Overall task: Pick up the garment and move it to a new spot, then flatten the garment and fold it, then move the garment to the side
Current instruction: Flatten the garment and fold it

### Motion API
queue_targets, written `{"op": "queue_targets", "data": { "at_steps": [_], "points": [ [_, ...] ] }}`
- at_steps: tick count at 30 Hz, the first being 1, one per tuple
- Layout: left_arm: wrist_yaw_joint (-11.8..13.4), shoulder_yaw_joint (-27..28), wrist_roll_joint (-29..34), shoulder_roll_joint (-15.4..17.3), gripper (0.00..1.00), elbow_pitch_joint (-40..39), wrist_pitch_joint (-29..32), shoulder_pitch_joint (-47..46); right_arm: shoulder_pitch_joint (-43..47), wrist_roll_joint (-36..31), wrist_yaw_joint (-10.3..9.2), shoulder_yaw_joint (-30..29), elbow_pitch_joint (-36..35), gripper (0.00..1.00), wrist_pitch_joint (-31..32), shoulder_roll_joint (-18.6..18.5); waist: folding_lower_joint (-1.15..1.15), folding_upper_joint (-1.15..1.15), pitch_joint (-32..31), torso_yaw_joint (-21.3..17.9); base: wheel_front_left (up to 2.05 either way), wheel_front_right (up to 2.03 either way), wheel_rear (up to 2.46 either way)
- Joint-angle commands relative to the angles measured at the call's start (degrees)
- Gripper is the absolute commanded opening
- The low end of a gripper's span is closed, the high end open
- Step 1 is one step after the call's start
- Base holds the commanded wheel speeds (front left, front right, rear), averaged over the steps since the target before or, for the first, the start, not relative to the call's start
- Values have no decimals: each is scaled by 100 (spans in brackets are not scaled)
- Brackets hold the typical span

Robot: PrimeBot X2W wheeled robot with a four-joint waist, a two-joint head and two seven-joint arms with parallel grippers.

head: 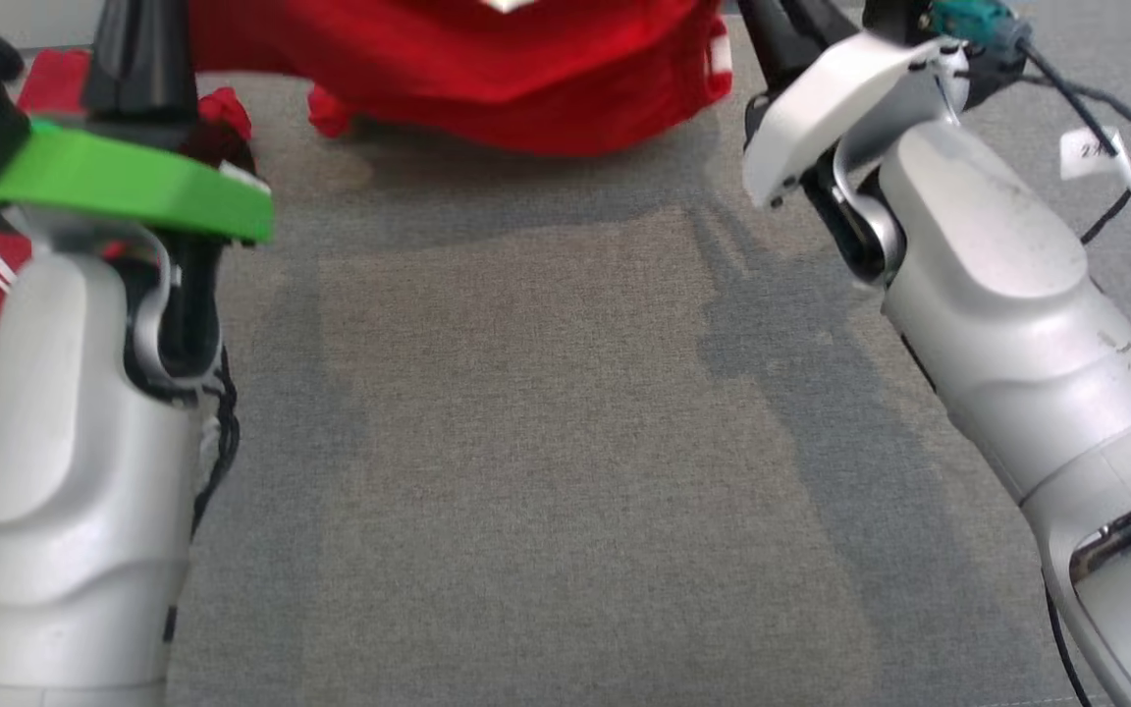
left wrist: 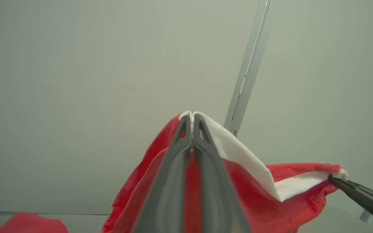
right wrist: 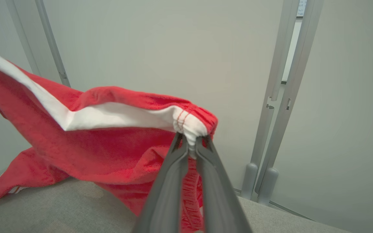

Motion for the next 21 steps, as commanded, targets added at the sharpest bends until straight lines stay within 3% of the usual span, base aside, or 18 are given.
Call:
{"op": "queue_targets", "data": {
  "at_steps": [1,8,15,21],
  "points": [
    [-21,-5,-58,-7,0,-27,-28,127,94,67,-2,34,-22,0,-41,-30,-1,0,12,44,0,0,0],
    [-117,-168,-227,23,0,-740,-358,1850,1296,773,-2,834,-905,0,-91,-612,-1,0,-219,107,0,0,0],
    [-69,-126,-92,-10,0,-1366,-485,3338,2768,817,-2,686,-2285,0,-93,-1224,-1,0,-564,70,0,0,0],
    [-82,-179,172,-25,0,-1801,-502,4325,4079,674,-2,227,-3243,0,-94,-1281,-1,0,-863,39,0,0,0]
  ]
}}
